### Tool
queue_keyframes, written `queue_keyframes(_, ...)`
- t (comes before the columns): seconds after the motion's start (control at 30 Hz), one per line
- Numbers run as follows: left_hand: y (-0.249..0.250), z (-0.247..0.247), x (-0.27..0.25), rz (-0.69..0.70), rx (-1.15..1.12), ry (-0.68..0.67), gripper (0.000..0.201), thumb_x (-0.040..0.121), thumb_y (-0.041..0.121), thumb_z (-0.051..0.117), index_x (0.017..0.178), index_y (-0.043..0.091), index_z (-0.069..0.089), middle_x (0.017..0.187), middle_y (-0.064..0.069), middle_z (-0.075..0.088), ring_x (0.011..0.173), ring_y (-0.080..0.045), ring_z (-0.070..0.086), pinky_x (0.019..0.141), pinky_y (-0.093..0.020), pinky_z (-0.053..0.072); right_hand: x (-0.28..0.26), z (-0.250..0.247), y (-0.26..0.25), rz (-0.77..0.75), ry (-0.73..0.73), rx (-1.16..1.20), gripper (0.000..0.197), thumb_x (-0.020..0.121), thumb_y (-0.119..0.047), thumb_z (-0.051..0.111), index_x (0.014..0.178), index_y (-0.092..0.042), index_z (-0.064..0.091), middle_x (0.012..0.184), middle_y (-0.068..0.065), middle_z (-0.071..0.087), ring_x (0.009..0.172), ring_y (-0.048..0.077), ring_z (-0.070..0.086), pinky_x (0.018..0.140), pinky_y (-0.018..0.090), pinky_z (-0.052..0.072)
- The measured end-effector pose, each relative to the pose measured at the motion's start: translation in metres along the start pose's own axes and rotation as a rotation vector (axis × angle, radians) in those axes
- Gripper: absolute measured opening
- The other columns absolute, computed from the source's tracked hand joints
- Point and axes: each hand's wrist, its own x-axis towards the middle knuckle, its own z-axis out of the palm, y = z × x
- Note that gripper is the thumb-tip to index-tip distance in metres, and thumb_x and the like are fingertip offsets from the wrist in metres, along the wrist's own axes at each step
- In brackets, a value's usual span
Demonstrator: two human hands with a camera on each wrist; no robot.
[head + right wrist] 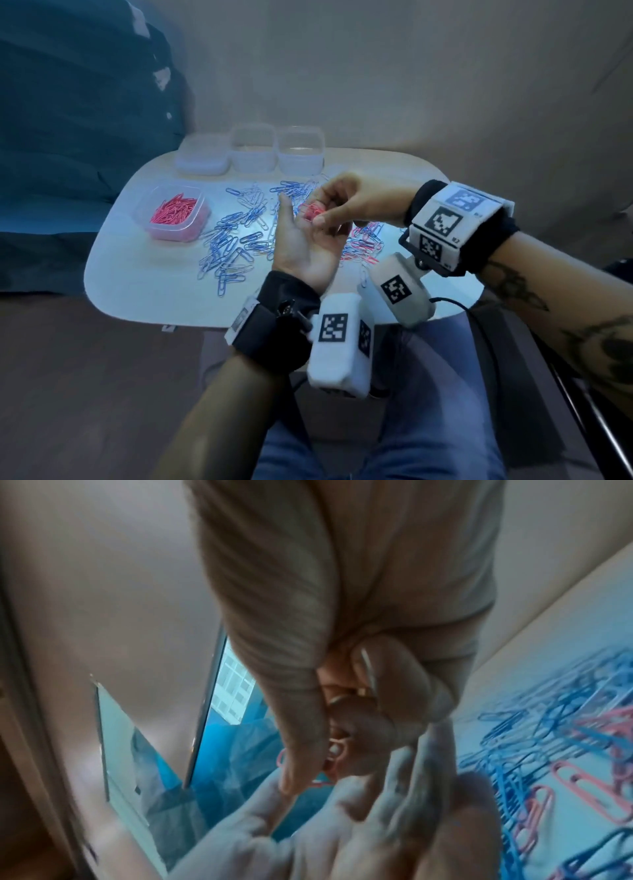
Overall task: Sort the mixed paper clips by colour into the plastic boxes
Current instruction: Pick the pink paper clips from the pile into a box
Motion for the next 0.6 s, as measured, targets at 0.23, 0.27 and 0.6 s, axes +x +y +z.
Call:
queue_keyframes(0.23, 0.007, -0.022, 0.013, 0.041, -0.256, -0.019, 0.038, 0.085, 0.015, 0.036, 0.079, -0.002, 0.07, 0.079, -0.015, 0.072, 0.072, -0.025, 0.071, 0.067, -0.037, 0.057, -0.013, -0.003, 0.002, -0.083, 0.372, 0.197, 0.008, 0.088, -0.013, 0.059, 0.092, -0.007, 0.063, 0.071, 0.0, 0.055, 0.049, -0.003, 0.046, 0.042, 0.009, 0.032)
queue_keyframes(0.27, 0.009, -0.027, 0.011, 0.042, -0.25, -0.028, 0.037, 0.078, 0.015, 0.039, 0.078, -0.003, 0.072, 0.083, -0.016, 0.072, 0.076, -0.026, 0.071, 0.069, -0.038, 0.057, -0.017, -0.009, 0.008, -0.085, 0.454, 0.252, 0.004, 0.088, -0.012, 0.06, 0.084, -0.011, 0.061, 0.069, 0.0, 0.052, 0.047, -0.003, 0.044, 0.042, 0.01, 0.032)
queue_keyframes(0.6, -0.002, -0.056, 0.009, -0.028, -0.253, -0.207, 0.053, 0.039, -0.003, 0.082, 0.091, -0.004, 0.072, 0.1, -0.017, 0.071, 0.094, -0.029, 0.069, 0.077, -0.042, 0.056, -0.013, -0.037, 0.07, 0.173, 0.327, -0.773, 0.025, 0.084, -0.017, 0.064, 0.109, -0.019, 0.068, 0.106, 0.004, 0.059, 0.081, 0.016, 0.048, 0.066, 0.023, 0.032)
